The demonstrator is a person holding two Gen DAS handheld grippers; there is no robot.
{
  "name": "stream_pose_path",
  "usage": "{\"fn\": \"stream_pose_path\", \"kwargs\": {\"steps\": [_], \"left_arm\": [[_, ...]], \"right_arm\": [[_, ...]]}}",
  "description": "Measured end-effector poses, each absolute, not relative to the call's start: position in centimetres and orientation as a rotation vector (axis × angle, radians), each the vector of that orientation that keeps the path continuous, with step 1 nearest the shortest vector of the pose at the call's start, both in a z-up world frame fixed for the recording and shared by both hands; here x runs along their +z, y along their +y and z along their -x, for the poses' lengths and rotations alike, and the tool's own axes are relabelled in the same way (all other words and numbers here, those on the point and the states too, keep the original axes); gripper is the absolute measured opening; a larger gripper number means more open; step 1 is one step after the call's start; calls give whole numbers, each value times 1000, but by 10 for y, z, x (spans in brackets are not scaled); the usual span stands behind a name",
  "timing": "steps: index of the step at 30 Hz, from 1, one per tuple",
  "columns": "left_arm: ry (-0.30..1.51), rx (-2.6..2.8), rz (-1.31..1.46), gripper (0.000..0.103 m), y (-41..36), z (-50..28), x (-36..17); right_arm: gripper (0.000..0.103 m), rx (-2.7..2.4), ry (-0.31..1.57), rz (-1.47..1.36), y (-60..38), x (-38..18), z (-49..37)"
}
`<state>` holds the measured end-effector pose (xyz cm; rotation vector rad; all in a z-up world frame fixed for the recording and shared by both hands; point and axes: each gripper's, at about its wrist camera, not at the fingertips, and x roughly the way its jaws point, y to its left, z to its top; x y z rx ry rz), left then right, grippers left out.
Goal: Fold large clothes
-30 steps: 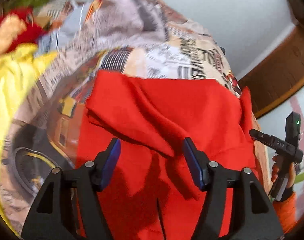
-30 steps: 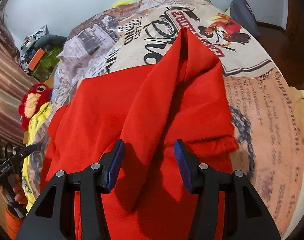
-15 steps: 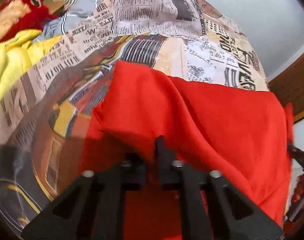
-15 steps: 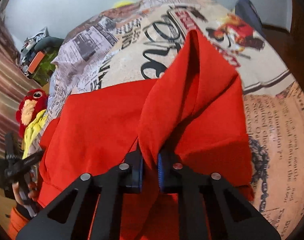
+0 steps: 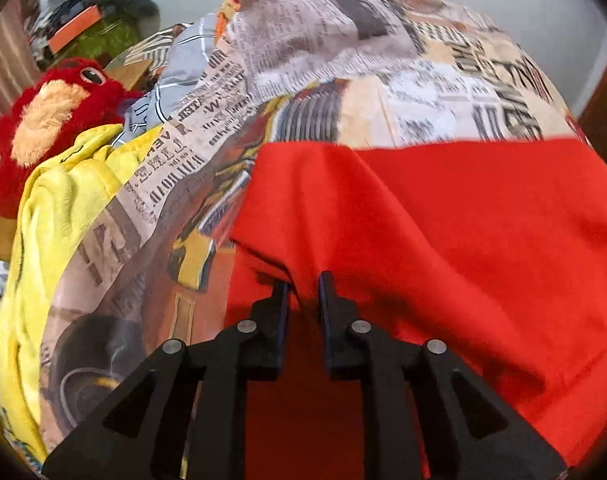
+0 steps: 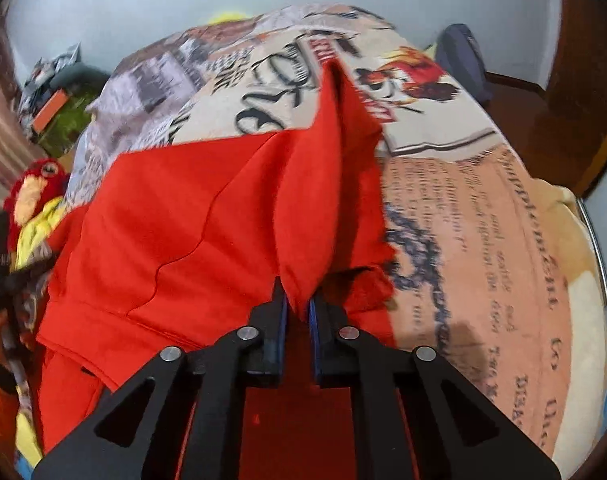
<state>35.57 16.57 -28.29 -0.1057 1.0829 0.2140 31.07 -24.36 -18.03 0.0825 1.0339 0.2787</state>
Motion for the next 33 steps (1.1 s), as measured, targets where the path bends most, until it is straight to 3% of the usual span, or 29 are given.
{"fn": "stream_pose_path", "kwargs": {"steps": [3, 5, 6, 7, 10, 11, 13, 20, 25, 30, 33], "left_arm": [[1081, 170, 94, 15, 161, -343, -268], [1050, 144, 110, 20, 160, -336, -254], [1034, 139, 111, 28, 158, -335, -247], [1019, 134, 108, 37, 155, -335, -242], [970, 101, 77, 42, 141, -341, -223], [960, 73, 73, 43, 133, -347, -218], [953, 31, 86, 55, 122, -359, -216], [1057, 0, 76, 57, 90, -410, -267], [1015, 31, 97, 82, 103, -408, -289], [1009, 36, 137, 83, 115, -399, -295], [1010, 58, 111, 83, 113, -394, -293]], "right_arm": [[15, 234, 997, -69, -248, -166, -307], [16, 195, 947, -30, -251, -154, -305], [17, 188, 932, -21, -251, -148, -306], [24, 191, 921, -18, -251, -142, -309], [49, 212, 887, -14, -243, -130, -322], [54, 222, 870, -7, -238, -126, -329], [58, 240, 859, 0, -226, -126, -343], [59, 191, 964, 22, -210, -172, -409], [62, 96, 1024, -19, -255, -210, -431], [63, 9, 1015, -1, -287, -209, -431], [63, -92, 970, 173, -275, -200, -419]]}}
